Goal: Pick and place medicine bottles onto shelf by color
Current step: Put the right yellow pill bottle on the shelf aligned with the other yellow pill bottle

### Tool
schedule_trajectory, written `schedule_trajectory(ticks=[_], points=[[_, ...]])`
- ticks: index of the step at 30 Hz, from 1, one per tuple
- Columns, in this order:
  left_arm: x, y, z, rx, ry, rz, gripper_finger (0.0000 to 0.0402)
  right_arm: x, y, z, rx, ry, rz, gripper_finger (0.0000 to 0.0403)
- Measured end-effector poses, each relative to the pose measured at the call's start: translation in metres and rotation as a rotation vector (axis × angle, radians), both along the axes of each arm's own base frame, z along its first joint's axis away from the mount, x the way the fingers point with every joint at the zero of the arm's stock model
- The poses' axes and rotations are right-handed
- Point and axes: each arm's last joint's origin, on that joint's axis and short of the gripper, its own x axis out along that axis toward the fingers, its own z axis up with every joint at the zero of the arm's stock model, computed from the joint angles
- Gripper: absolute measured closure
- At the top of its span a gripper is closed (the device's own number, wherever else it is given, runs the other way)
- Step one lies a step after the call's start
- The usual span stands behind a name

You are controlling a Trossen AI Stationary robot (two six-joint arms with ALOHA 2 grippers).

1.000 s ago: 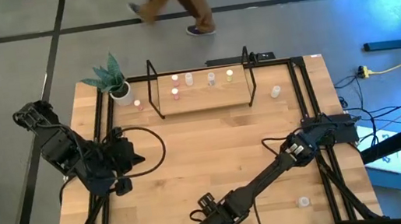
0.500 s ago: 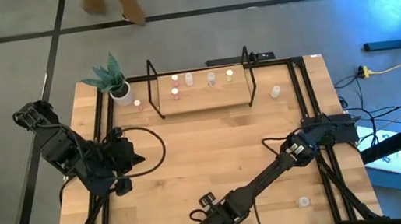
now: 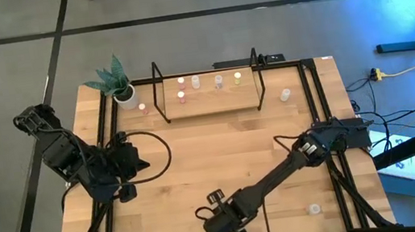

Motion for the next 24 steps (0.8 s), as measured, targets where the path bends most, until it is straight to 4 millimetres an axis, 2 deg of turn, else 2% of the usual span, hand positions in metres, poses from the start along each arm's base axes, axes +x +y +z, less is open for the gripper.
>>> schedule_trajectory(ticks=[5,10,16,24], points=[[0.000,0.000,0.000,0.002,0.002,0.000,0.0395,0.003,-0.022,0.027,0.012,-0.025,-0.038,0.0301],[-0.002,-0.002,0.000,0.023,0.006,-0.036,0.0400,0.004,-0.054,0.058,0.023,-0.054,-0.099,0.0291],[-0.005,-0.005,0.000,0.051,-0.016,-0.050,0.0393,0.000,-0.107,0.097,0.012,-0.060,-0.236,0.0300],[-0.006,-0.006,0.001,0.091,-0.056,-0.030,0.0400,-0.016,-0.177,0.141,-0.030,-0.086,-0.442,0.0289]])
